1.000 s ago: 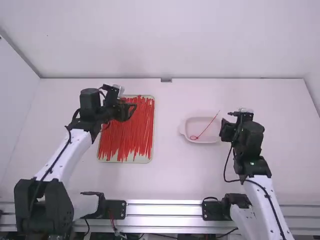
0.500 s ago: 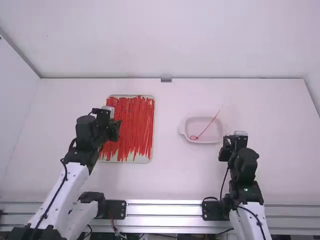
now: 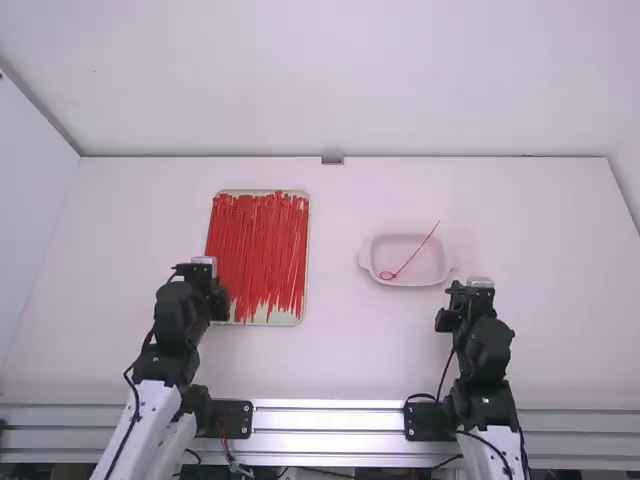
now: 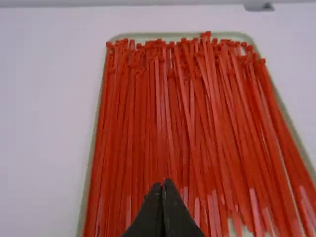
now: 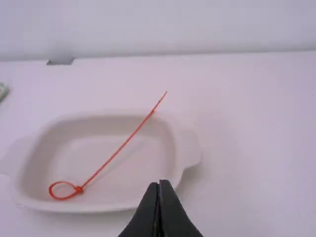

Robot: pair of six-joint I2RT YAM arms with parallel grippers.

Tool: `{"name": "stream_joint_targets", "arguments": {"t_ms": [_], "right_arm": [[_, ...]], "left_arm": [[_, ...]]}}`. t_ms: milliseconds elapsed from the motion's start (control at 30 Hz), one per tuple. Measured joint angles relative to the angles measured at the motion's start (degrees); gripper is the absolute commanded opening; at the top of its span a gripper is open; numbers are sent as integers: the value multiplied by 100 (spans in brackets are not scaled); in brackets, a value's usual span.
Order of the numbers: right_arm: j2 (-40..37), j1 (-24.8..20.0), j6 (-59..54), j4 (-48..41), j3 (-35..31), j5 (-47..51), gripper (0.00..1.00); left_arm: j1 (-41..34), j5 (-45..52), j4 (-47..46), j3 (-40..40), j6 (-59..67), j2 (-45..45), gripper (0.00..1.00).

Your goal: Fasten the cable tie

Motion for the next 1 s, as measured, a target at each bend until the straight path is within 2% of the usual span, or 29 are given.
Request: {"name": "stream_joint_targets", "arguments": {"t_ms": [333, 567, 1000], "right_arm": [[-737, 0, -9, 4, 0, 2, 0], [-1113, 0, -2, 7, 0, 11, 0], [-1145, 0, 7, 4, 0, 2, 0]], "left_arm": [[0, -46, 31, -1010, 0, -1069, 0], [0, -70, 44, -1012, 0, -1670, 0], [0, -79, 44, -1010, 2, -2640, 0]]}}
